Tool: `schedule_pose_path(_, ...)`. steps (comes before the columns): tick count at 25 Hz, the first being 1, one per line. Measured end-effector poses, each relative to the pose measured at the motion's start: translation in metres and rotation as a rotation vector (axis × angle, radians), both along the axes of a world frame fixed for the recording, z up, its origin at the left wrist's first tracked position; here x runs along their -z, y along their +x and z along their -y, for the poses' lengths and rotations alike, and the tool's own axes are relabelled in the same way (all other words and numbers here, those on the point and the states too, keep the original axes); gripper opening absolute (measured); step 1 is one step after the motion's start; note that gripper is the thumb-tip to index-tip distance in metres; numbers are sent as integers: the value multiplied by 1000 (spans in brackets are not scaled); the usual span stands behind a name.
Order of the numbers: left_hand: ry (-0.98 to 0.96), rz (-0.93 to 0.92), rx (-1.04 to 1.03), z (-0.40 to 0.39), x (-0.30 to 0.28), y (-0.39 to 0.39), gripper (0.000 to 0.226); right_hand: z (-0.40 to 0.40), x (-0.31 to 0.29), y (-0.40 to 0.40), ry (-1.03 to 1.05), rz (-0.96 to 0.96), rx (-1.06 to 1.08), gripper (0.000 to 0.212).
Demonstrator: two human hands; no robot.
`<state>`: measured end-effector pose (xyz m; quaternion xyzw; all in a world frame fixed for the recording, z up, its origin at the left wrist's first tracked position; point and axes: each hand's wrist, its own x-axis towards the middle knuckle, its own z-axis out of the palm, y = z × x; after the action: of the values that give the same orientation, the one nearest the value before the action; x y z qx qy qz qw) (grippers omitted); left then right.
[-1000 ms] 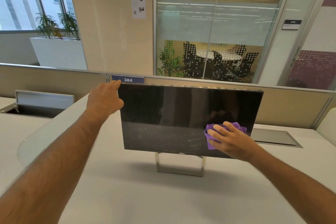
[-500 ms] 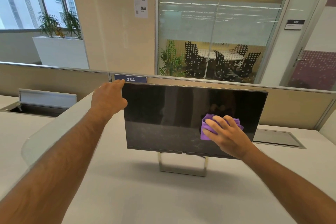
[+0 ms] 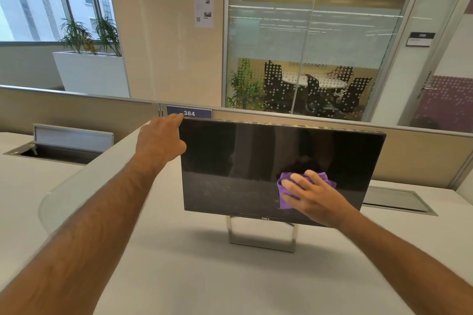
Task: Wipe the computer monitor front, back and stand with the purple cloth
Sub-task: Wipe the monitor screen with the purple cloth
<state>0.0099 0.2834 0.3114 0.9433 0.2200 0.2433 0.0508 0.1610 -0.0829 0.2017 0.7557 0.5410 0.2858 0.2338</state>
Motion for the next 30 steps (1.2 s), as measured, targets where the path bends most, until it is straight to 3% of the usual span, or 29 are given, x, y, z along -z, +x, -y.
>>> schedule_pose_path(3,0,7,4,0,-1,0,68,-11,-8,-2,137,-54,41,68)
schedule_pose_path(7,-1,1,10,0,-1,0,69,-11,-3,-7,-88,22,-88,73)
schedule_pose_path(11,-7,-10,9,-1,-3,1,72,-23,-16,-4,137,-31,16,68)
schedule_pose_path(15,3,-21,12,-2,-3,-1,73,-23,3,-12,-63,8,-88,73)
schedule_pose_path(20,-3,-17,22,-3,-2,1,72,-37,-12,-7,173,-54,19,70)
schedule_pose_path(24,1,-11,23,-4,-1,0,71,-38,1,-15,-105,14,-140,71)
schedule_pose_path(28,-7,-5,27,-5,-2,0,70,-48,-7,-10,186,-60,-14,67)
schedule_pose_path(30,-11,-4,27,-5,-2,0,70,-51,3,-13,125,-40,-52,67)
